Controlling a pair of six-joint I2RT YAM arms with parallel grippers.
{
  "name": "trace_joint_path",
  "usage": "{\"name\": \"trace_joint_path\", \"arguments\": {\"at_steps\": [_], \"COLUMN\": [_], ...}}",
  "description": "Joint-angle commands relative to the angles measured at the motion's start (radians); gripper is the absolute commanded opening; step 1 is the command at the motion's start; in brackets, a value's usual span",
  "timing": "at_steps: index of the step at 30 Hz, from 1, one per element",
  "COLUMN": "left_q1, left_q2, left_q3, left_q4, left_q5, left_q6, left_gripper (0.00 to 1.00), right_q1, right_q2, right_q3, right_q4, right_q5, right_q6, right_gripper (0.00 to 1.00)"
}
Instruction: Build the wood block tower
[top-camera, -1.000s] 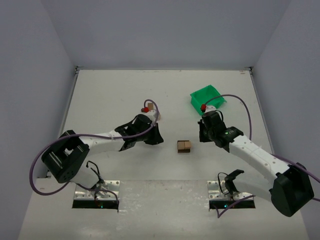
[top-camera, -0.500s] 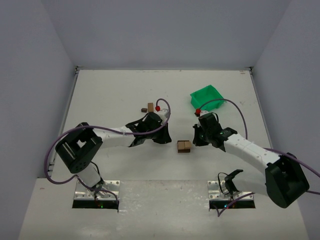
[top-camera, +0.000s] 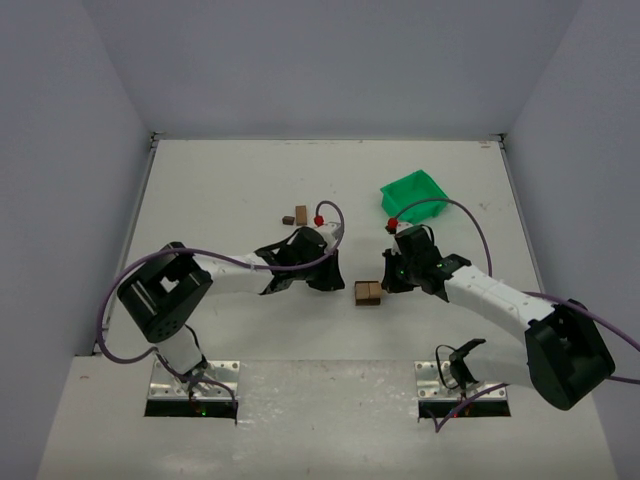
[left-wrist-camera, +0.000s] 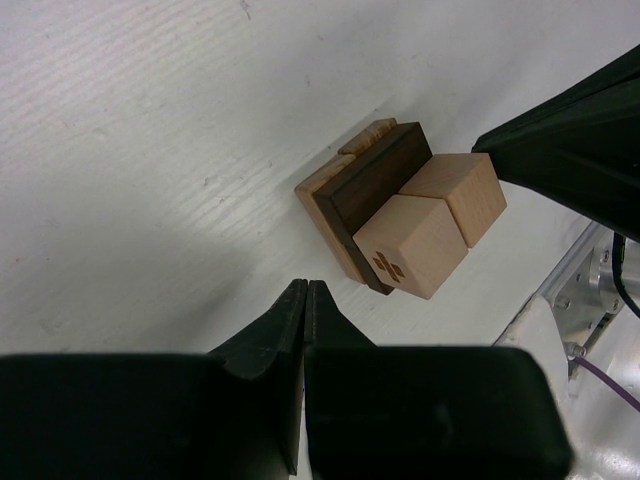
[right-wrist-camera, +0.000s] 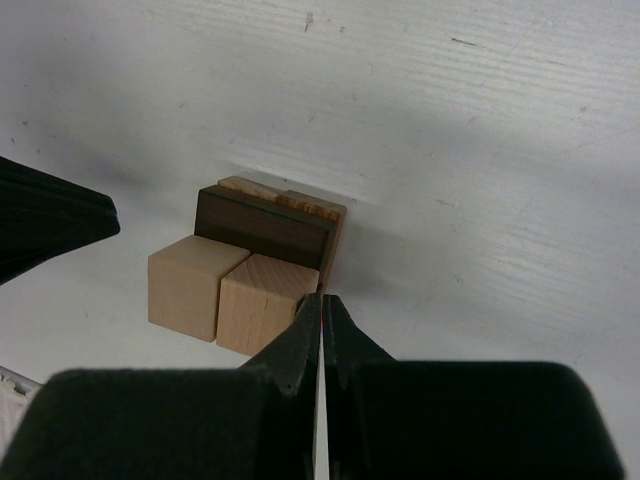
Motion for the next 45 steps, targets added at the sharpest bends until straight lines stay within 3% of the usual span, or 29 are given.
{"name": "trace_joint_path", "arguments": {"at_steps": [1,35,45], "left_q1": [-0.02,-0.056,-0.055], "left_q2": [0.014,0.05,-0.001], "left_q3": [0.045,0.108,0.091], "left_q4": [0.06,0.044,0.008], "left_q5": [0.038,0.049,-0.032], "left_q6": [0.007,0.026,0.027], "left_gripper": [0.0,0.0,0.0], "right_q1": [0.001,-0.001,0.0], "right_q2": [-0.008,-0.003,-0.007], "right_q3": [0.023,0.023,0.022], "right_q4": [0.023,0.015,0.013], "right_q5": [0.01,0.011,0.003], "right_q6": [0.006,0.009,0.012], "right_gripper": [0.0,0.0,0.0]}}
